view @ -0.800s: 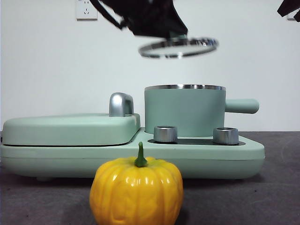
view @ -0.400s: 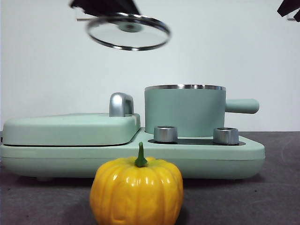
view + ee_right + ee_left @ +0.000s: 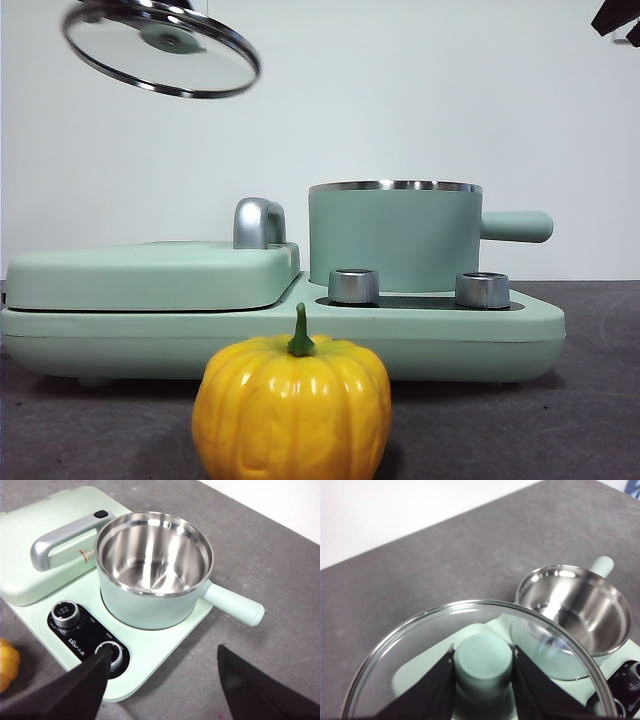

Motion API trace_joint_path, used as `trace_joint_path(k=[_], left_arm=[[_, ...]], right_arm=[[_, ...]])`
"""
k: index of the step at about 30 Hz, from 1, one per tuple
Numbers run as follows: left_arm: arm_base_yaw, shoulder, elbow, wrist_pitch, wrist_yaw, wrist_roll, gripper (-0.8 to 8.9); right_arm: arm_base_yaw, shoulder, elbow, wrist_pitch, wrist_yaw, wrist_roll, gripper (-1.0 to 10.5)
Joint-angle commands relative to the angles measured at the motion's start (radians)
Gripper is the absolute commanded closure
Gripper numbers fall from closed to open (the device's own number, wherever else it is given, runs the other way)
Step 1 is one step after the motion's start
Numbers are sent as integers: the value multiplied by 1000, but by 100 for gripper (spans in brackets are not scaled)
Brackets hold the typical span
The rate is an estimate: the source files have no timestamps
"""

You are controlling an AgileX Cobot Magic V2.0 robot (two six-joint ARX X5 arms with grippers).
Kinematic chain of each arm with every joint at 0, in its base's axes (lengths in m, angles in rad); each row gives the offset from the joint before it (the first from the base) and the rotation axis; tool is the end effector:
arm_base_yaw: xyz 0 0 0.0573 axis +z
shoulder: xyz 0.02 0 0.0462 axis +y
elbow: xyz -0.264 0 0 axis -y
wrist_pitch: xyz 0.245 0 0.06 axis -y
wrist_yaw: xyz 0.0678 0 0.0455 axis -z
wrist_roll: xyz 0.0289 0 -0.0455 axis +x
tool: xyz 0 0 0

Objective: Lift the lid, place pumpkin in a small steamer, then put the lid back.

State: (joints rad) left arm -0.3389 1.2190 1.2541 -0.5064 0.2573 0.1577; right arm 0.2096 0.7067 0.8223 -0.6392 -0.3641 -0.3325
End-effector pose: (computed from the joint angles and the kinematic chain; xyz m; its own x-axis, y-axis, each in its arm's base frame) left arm 0.2400 -0.0924 0.3764 0.7280 -0.5265 -0.4391 0.5959 0.8026 0.0258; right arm 0.1326 0.0387 0.3154 0.7174 0.5167 -0.4672 -0.6285 0.7693 -0.1144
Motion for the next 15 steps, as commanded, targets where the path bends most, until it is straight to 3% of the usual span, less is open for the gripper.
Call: trace_joint_path(k=[1,7,15], left_arm=[[31,-52,-47,19,1,5,803],[114,-184,-203,21,1,-18,803],[190,-306,-296,4,1,-64,803]], right_arm=[[14,5,16,9,-3,11,611],[63,10,16,9,-3,10,610],[225,121,16,6,-2,20,610]])
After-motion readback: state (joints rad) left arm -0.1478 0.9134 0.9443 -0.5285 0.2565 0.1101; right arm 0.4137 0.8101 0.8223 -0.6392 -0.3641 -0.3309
